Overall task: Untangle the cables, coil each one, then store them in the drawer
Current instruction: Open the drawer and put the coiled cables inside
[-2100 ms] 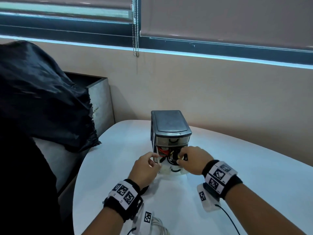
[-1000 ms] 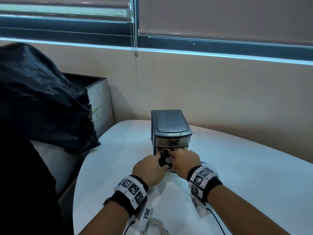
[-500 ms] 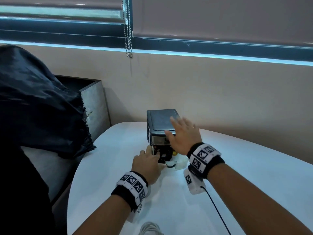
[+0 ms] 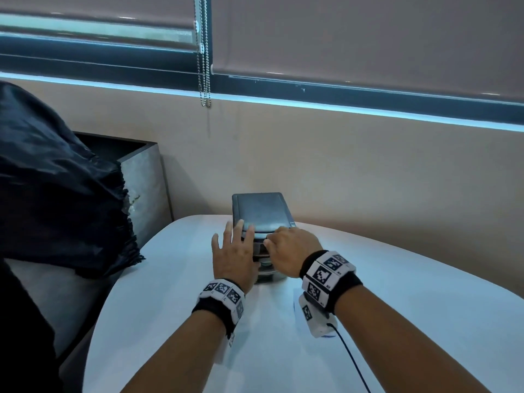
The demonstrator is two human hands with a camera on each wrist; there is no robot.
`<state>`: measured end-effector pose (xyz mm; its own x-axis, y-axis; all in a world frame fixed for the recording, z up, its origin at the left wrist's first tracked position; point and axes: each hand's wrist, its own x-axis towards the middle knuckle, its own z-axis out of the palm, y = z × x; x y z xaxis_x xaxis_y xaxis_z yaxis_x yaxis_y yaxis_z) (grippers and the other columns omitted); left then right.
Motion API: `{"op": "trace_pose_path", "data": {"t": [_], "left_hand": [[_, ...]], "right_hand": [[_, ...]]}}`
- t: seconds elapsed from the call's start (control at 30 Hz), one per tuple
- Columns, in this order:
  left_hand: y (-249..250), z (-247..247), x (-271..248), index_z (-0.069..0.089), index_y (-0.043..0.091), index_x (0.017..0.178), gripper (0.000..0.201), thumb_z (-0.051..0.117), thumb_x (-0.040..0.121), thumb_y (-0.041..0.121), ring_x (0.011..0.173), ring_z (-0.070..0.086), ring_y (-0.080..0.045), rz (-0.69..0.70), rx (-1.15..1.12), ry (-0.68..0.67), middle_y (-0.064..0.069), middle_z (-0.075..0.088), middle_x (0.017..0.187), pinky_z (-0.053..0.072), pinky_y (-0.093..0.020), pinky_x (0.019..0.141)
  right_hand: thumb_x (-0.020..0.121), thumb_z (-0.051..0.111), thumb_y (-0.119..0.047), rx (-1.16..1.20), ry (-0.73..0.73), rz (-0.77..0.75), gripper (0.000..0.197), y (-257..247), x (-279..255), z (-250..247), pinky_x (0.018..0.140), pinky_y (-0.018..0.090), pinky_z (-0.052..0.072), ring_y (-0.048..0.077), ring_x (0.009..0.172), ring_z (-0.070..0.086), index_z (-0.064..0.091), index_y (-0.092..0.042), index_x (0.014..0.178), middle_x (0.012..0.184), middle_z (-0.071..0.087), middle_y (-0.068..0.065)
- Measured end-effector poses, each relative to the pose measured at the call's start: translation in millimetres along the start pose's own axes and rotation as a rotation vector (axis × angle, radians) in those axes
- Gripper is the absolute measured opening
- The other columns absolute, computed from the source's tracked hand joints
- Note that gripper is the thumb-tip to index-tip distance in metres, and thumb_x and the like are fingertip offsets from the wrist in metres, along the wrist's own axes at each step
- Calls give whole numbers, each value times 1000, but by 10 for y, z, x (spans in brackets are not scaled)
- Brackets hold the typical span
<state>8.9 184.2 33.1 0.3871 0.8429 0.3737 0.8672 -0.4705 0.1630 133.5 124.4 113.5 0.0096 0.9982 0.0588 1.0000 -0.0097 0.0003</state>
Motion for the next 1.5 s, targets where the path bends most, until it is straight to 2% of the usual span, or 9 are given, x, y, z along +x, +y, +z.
{"op": "trace_pose_path", "data": {"t": [0.17,0.27,0.37,0.47,0.57,0.67,0.77,1.03,1.5], "left_hand": [[3,-59,51,18,27,155,81,62,87,22,142,31,-24,14,-54,-55,-4,17,162,37,-41,109],[-47,-102,-118,34,23,149,72,67,84,25,136,38,-26,-13,-259,0,-5,34,153,41,-42,105],[-166,-147,-331,51,19,135,53,69,85,25,122,48,-27,-48,-364,87,-5,52,134,46,-42,97],[-290,-196,-495,57,20,127,41,67,87,25,119,49,-25,-91,-403,23,-2,58,126,47,-41,95],[-349,-223,-563,60,22,122,34,64,90,28,118,50,-21,-99,-399,-61,1,60,121,47,-38,93],[-264,-223,-552,62,22,117,27,62,91,28,108,57,-19,-58,-426,-168,2,65,113,50,-34,91],[-64,-163,-516,63,26,118,25,59,93,26,100,64,-21,-16,-435,-319,2,70,109,53,-33,89],[364,105,-379,47,26,136,43,48,93,26,107,61,-31,-69,-193,-375,-7,67,116,48,-35,88],[350,464,-365,38,24,142,48,47,97,37,106,64,-30,-61,-46,-525,-8,65,117,45,-32,80]], "right_hand": [[96,43,-34,132,1,26,27,9,-112,12,93,40,48,27,114,54,59,-17,111,120,59,3],[92,47,-28,193,256,-84,23,-212,-478,237,84,40,51,24,97,56,64,-16,102,106,62,2],[93,58,-37,437,-111,-176,23,-545,-978,532,85,39,51,21,95,60,67,-18,103,103,66,1],[78,71,-58,467,-490,-251,65,-758,-1331,790,103,39,44,16,121,50,52,-29,134,134,55,-3],[75,73,-57,215,-547,-433,88,-894,-1487,999,107,48,39,23,136,30,29,-35,148,153,33,2],[83,68,-31,135,-473,-468,66,-943,-1529,1015,90,47,49,30,121,40,38,-27,141,136,44,9],[85,64,-24,105,-487,-426,54,-838,-1532,949,77,44,48,34,109,43,41,-19,133,119,45,15],[70,74,-47,543,-444,2,52,-62,-1624,841,93,37,47,17,103,55,47,-38,114,113,51,-7],[62,77,-59,793,-171,149,52,241,-1726,818,76,16,50,-3,103,53,50,-45,104,105,59,-20]]}}
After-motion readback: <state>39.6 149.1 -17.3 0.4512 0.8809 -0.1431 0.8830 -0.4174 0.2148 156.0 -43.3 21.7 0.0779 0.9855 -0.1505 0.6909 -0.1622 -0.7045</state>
